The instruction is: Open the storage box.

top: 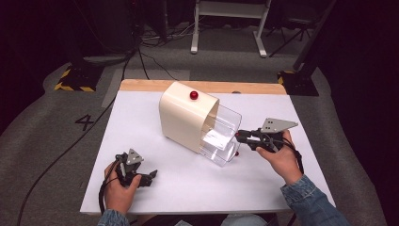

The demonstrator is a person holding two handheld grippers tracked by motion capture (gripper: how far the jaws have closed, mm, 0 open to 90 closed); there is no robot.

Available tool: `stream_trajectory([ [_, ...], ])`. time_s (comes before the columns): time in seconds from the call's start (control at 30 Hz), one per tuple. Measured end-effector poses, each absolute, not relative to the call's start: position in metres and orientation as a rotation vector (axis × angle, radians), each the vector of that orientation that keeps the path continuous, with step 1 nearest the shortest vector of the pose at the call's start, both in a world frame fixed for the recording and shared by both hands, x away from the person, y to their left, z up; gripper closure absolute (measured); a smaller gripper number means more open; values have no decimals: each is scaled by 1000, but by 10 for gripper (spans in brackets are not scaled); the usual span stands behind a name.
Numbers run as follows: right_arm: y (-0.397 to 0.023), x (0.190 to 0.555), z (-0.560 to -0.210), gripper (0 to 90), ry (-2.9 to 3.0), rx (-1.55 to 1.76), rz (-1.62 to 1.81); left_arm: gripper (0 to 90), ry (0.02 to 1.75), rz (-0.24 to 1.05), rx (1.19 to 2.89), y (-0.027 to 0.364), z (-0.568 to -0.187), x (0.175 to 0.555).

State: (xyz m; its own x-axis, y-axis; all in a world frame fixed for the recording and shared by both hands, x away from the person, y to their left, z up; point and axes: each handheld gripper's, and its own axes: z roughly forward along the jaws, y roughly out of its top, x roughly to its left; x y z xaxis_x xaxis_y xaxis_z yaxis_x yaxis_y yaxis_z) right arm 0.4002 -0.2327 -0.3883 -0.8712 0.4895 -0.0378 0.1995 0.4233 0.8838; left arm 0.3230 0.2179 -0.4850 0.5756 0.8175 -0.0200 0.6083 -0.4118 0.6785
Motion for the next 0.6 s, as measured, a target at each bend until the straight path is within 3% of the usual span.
stream_trajectory([
  [0.27,-237,400,-401,738,2413,636,1438,95,1131,418,2161,218,-485,323],
  [0.6,-244,399,-406,667,2407,664,1430,95,1133,415,2160,218,-485,323],
])
